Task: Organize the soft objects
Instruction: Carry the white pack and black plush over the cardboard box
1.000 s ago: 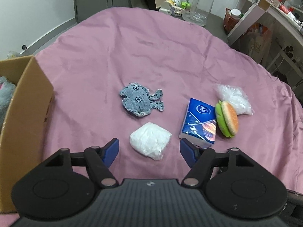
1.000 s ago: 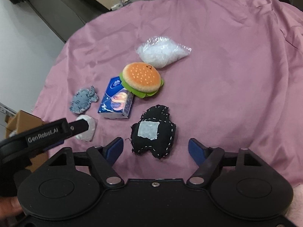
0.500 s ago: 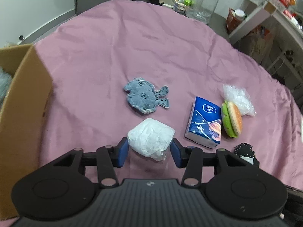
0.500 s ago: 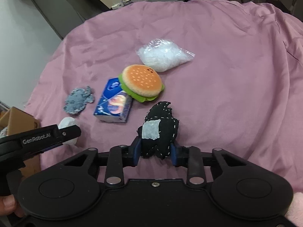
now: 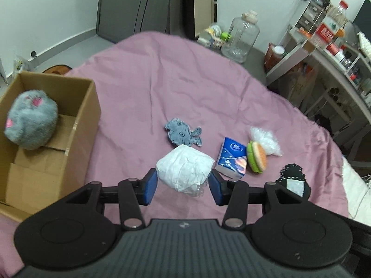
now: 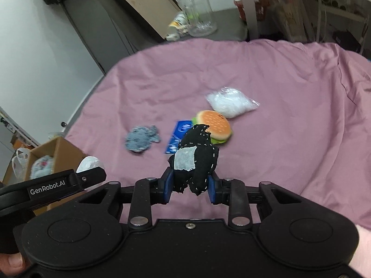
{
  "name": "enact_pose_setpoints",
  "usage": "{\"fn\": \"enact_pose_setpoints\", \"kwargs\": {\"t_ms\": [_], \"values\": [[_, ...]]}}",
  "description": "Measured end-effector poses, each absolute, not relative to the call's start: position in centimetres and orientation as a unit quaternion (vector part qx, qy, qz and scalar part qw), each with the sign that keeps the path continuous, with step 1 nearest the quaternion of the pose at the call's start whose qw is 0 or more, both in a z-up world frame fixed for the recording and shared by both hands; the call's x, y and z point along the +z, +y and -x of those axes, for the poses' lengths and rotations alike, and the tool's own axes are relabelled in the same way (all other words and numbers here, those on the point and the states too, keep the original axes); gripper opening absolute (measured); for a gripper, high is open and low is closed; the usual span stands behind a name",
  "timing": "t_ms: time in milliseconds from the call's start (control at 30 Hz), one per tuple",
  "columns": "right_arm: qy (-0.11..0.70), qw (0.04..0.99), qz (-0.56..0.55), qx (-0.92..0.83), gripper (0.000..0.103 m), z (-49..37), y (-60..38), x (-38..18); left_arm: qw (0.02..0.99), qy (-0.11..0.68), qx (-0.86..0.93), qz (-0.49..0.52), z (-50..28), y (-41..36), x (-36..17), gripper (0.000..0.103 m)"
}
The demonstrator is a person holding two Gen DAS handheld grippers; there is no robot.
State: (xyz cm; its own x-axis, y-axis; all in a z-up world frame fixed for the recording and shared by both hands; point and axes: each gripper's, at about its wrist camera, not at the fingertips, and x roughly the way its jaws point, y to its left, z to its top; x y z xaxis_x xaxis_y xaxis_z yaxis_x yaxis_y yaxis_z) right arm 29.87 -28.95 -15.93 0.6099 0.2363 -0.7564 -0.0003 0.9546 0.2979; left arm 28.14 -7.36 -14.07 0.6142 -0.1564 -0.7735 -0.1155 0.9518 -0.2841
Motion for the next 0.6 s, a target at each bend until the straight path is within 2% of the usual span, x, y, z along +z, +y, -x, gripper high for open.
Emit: {"fn": "enact_pose_setpoints", "kwargs": {"t_ms": [600], "values": [[0.378, 0.911, -0.130, 0.098, 0.030, -24.8, -23.8, -9.7, 0.908, 0.377, 0.012, 0.182, -21.8, -0.8, -8.5, 0.047]]}}
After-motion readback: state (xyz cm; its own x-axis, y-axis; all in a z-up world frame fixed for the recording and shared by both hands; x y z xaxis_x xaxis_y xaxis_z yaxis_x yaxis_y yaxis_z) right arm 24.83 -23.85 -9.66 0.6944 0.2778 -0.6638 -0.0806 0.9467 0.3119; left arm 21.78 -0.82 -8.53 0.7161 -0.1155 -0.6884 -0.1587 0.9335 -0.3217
